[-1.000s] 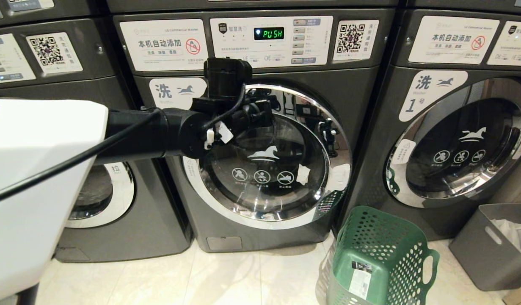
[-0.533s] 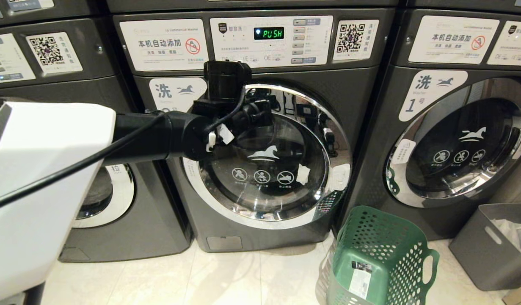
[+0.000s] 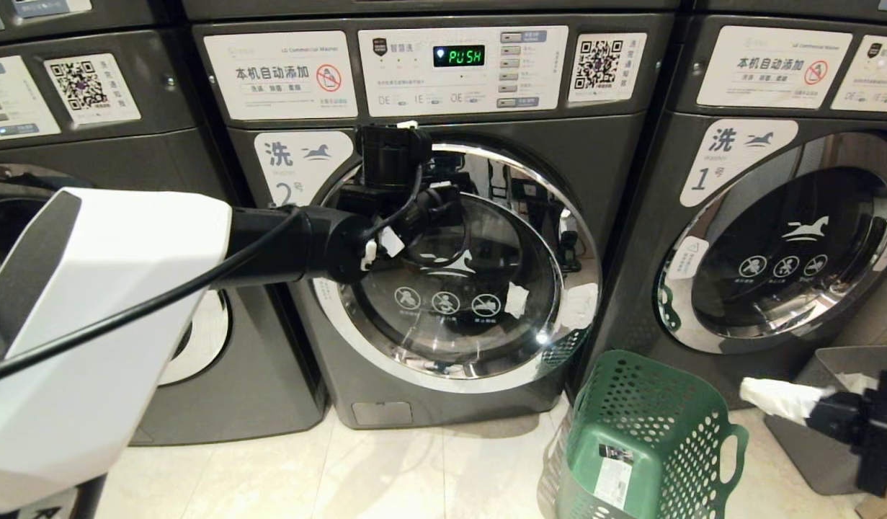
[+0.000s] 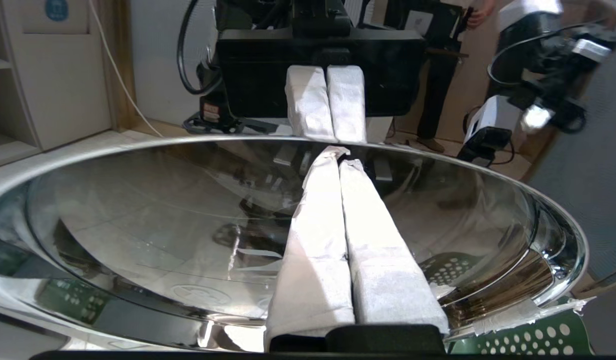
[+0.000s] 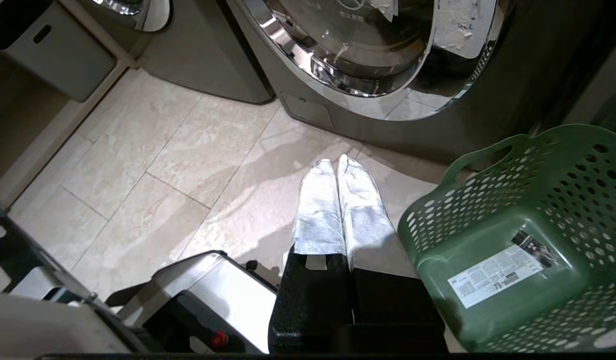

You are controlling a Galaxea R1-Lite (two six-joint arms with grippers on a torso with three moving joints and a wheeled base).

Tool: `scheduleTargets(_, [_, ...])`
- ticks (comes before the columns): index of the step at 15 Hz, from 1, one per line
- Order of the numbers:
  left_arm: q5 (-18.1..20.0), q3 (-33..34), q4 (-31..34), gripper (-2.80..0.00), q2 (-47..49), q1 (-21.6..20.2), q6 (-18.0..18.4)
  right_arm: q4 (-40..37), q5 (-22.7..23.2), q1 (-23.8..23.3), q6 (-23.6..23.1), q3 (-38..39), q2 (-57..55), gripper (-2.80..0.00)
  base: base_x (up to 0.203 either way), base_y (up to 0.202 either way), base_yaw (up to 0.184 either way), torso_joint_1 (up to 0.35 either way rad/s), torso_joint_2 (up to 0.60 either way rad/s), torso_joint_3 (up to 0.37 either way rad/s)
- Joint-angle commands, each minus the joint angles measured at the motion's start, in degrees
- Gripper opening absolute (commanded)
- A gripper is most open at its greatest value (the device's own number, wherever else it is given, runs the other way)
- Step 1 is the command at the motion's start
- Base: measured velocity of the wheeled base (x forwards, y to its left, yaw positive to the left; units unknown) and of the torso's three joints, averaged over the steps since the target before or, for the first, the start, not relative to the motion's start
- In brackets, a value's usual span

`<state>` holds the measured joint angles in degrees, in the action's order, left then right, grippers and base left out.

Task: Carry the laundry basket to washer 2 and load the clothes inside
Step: Press the washing machine door tightly with the right hand

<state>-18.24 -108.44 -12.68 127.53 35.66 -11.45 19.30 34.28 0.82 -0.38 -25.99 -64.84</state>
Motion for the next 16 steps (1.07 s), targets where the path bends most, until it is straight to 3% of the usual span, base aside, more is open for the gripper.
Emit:
scheduleTargets(1, [-0.13, -0.02, -0.07, -2.80, 0.26, 0.03, -0.15, 10.71, 0.43, 0.12, -0.29, 0.40, -16.99, -2.80, 0.000, 0.000, 0.000, 0.000, 0.00, 0.000])
scheduleTargets(5, [-0.13, -0.02, -0.07, -2.80, -0.44, -0.05, -0.15, 38.63, -0.50, 0.57, -1.75, 0.19, -37.20, -2.80, 0.000, 0.000, 0.000, 0.000, 0.00, 0.000])
scheduleTargets(7, [-0.13, -0.02, -0.07, -2.80, -0.44, -0.06, -0.10, 45.94, -0.04, 2.67, -1.62, 0.11, -41.66, -2.80, 0.000, 0.000, 0.000, 0.000, 0.00, 0.000])
scheduleTargets(12, [-0.13, -0.02, 0.02, -2.80, -0.62, -0.06, -0.06, 46.67, 1.30, 8.44, -0.05, -2.70, -43.17, -2.80, 0.000, 0.000, 0.000, 0.000, 0.00, 0.000])
scheduleTargets(16, [-0.22, -0.02, 0.11, -2.80, -0.80, -0.06, 0.03, 46.70, -0.53, 9.66, -0.19, -10.00, -48.92, -2.80, 0.000, 0.000, 0.000, 0.000, 0.00, 0.000])
